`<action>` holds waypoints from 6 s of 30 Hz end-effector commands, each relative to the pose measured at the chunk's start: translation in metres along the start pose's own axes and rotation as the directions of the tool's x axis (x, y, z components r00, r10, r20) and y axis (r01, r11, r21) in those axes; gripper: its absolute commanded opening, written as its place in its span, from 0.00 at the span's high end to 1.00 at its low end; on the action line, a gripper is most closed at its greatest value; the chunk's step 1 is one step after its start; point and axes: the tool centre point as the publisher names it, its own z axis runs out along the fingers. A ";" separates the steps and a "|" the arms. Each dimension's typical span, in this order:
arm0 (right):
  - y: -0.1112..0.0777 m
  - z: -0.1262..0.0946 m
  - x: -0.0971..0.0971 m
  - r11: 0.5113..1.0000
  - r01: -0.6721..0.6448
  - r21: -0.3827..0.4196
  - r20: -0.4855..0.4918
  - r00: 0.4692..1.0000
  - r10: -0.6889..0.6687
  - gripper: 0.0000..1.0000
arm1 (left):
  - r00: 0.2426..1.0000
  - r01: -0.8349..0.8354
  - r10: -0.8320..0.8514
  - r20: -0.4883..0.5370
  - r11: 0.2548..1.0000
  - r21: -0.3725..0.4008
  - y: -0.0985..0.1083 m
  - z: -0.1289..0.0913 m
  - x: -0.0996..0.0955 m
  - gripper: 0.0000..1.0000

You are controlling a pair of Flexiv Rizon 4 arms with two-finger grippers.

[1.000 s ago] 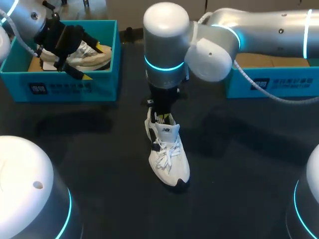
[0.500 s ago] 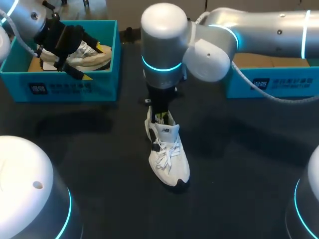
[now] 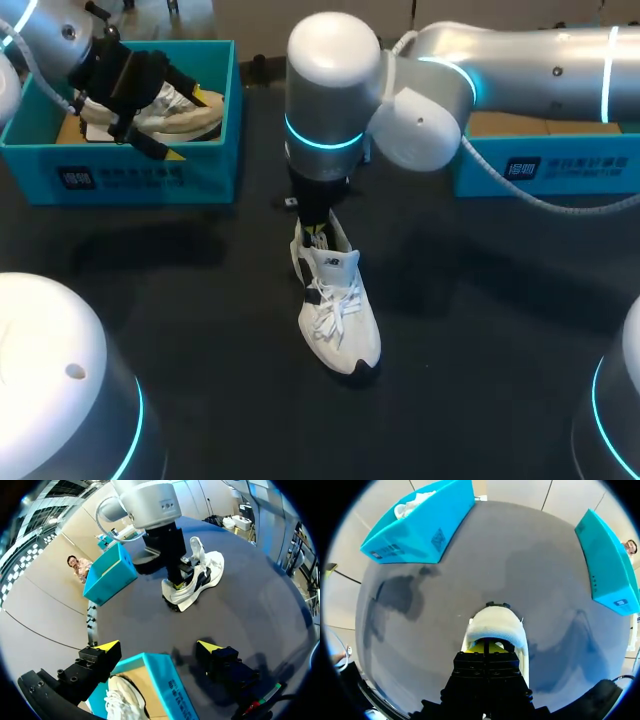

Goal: Take the shoe out of the shoebox, open the shoe tongue, remove and reinsert the insole, then place the shoe into the shoebox

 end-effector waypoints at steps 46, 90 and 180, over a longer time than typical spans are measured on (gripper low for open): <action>-0.038 0.040 0.010 0.993 -0.061 0.104 0.163 0.986 0.043 1.00 | 1.000 0.001 -0.001 -0.003 1.000 -0.003 0.000 -0.001 0.000 0.00; -0.064 -0.028 -0.002 0.908 -0.070 0.413 0.016 0.997 0.069 1.00 | 1.000 0.001 -0.001 -0.003 1.000 -0.003 0.000 -0.001 0.000 0.00; -0.146 -0.113 0.014 0.915 -0.187 0.357 0.164 0.977 0.136 0.52 | 1.000 0.001 -0.001 -0.003 1.000 -0.003 0.000 -0.001 0.000 0.00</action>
